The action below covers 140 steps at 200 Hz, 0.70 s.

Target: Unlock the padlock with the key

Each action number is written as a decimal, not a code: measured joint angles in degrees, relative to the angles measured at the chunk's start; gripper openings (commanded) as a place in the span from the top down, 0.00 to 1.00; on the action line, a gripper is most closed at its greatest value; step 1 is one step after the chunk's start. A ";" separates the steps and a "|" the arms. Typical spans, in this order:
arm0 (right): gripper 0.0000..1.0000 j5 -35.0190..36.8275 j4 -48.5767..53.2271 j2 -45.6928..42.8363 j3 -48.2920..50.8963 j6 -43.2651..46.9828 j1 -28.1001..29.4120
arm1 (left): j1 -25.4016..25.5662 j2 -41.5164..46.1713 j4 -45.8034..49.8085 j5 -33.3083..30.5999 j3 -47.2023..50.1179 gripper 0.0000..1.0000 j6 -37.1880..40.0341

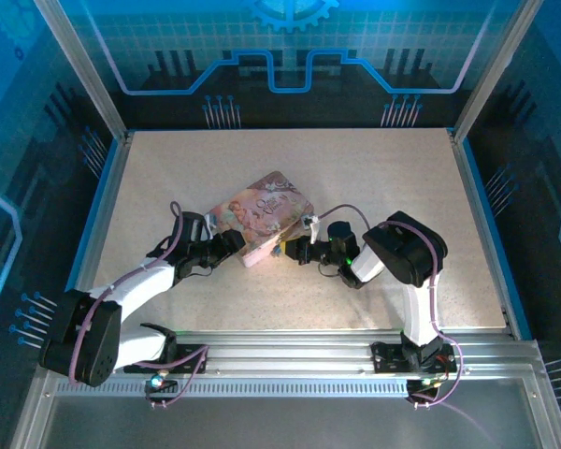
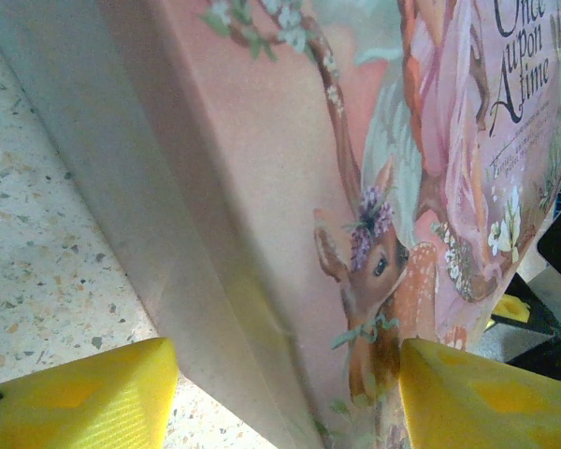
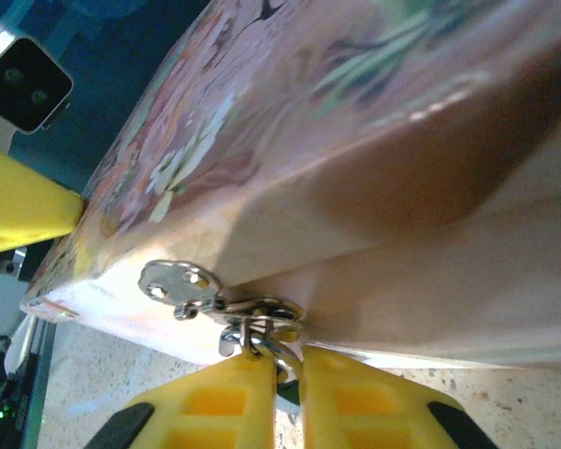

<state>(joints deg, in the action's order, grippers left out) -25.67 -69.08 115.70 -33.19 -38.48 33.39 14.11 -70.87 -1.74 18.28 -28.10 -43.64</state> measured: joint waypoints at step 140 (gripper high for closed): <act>0.99 1.57 -5.16 0.04 3.32 -7.89 -1.14 | 0.33 -0.22 -0.20 0.04 0.00 0.36 0.02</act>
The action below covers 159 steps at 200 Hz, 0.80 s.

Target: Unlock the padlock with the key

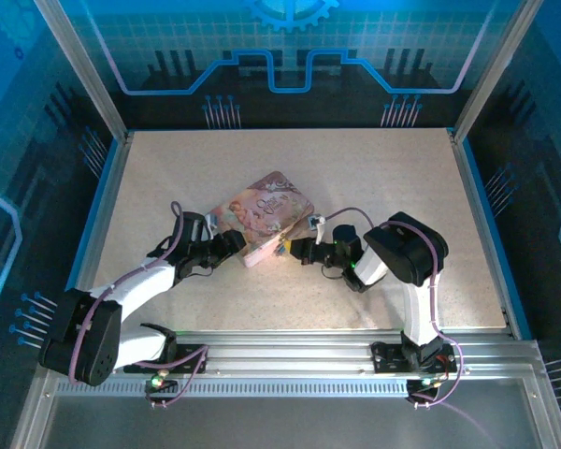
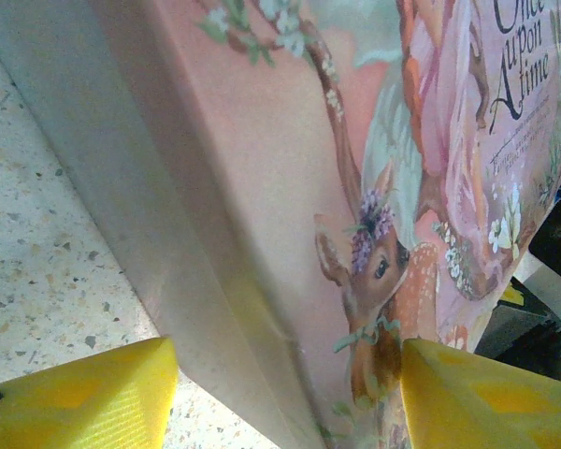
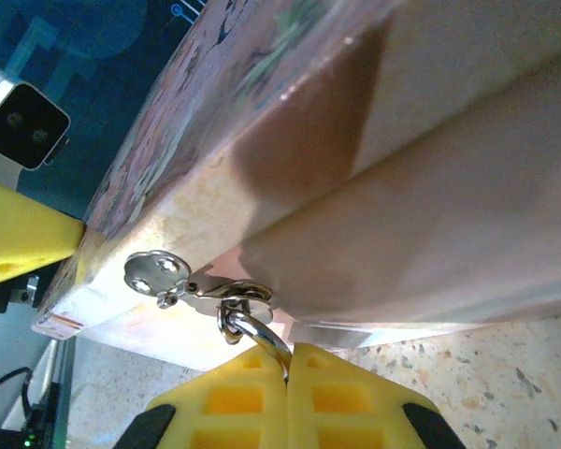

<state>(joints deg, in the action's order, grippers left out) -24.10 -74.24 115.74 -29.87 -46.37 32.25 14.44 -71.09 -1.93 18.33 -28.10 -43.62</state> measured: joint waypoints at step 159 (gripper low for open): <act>0.97 -1.42 -1.81 0.00 0.22 -18.05 -1.92 | 0.11 -0.22 -1.03 0.00 0.28 0.36 -0.15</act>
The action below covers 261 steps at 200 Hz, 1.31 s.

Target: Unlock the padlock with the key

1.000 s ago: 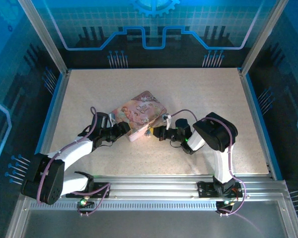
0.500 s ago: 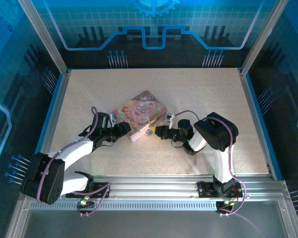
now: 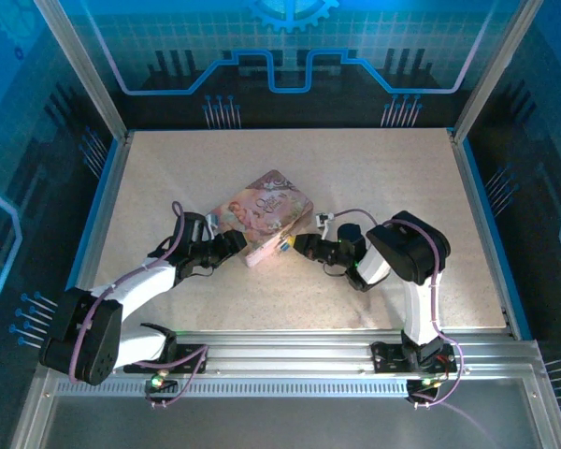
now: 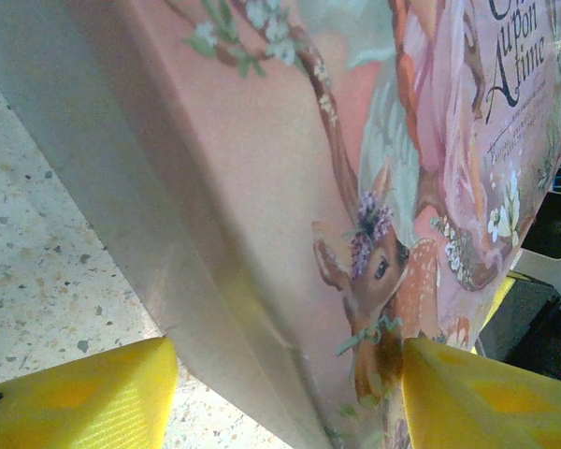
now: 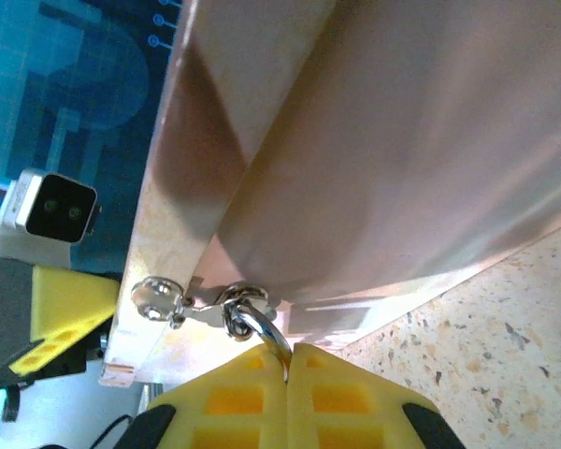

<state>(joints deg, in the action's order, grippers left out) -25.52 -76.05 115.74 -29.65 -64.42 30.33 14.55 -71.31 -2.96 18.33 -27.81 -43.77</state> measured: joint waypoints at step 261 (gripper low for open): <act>0.96 5.62 25.83 -30.77 7.17 10.38 -4.63 | -0.81 18.62 11.98 -5.46 -1.73 0.05 0.85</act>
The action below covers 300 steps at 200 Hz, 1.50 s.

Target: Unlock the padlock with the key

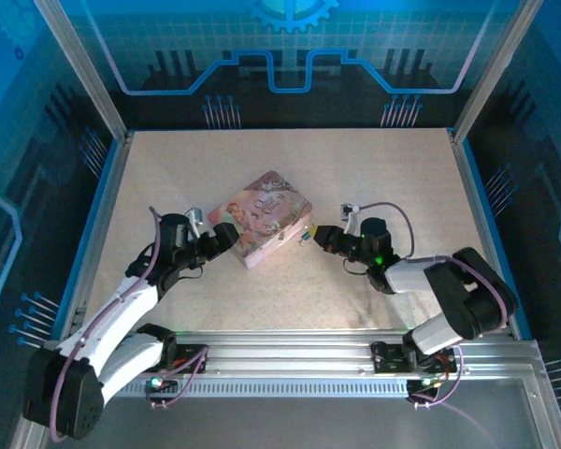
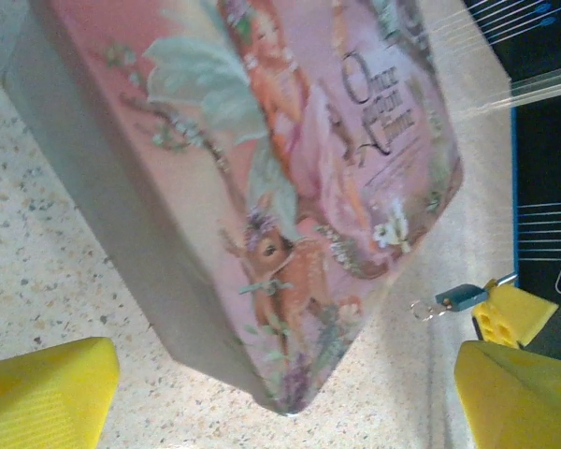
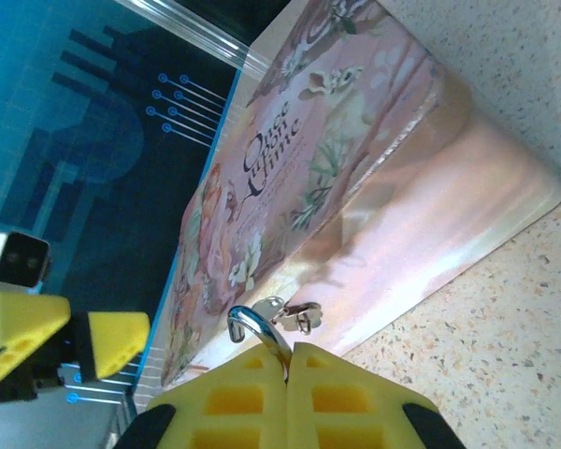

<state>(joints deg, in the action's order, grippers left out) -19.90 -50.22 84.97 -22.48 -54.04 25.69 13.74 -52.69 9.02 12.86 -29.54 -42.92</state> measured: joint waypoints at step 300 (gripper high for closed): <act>0.95 7.67 88.28 -17.09 -19.37 36.57 -0.26 | -1.60 5.53 1.25 0.48 3.45 0.01 1.27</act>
<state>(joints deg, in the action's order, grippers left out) -12.23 38.06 67.88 -41.85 -17.47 25.43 12.14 -47.16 10.26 13.34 -26.09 -41.65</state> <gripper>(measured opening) 0.051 0.990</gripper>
